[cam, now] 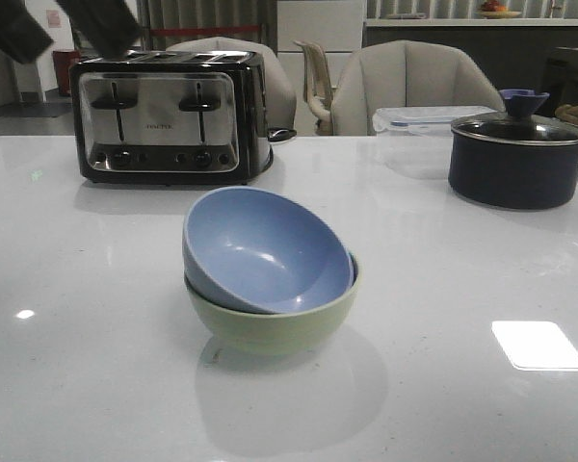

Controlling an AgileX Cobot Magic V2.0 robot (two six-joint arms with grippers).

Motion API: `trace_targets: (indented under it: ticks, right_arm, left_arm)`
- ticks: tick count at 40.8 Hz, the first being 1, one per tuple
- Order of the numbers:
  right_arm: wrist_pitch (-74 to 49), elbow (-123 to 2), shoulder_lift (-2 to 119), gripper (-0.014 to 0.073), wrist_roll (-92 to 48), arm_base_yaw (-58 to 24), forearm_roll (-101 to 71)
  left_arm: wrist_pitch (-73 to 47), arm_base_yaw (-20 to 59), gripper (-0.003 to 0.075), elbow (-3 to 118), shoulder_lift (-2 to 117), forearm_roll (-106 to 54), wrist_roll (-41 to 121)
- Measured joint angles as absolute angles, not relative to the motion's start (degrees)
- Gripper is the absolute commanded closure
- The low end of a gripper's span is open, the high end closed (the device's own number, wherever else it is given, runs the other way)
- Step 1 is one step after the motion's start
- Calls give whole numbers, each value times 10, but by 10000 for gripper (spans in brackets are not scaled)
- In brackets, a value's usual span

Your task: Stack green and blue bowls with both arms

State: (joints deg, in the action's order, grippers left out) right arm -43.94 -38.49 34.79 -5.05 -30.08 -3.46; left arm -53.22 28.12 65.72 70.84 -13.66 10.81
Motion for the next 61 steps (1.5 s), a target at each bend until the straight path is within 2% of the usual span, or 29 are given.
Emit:
trace_targets:
  ticks: [17,28,31,36,40,43,49,61]
  right_arm:
    - [-440,-385,348,174,-50,-301,-35]
    - [-440,-385,348,175,-50,-301,-35]
    - [-440,-385,348,219,-50,-301,-35]
    - [-441,-385,348,372,-50,-301,-35]
    - [-444,-385,348,502,-50,-301,-35]
    - [-444,-385,348,566,-50,-301,-35]
    - [-445,-385,348,559,-50,-301,-35]
    - [-445,-385,348,559,-50,-301,-35]
  left_arm:
    - [-521,281,95,492,478,-73,108]
    - [-483,281,95,425,412,0,44]
    - [-480,281,104,417,410,5,39]
    - [-479,281,201,409,410,7,37]
    - [-478,281,336,405,409,8,37]
    - [-477,281,430,402,409,8,37]
    - [-474,281,610,402,409,8,37]
    - [-474,281,619,402,409,8,37]
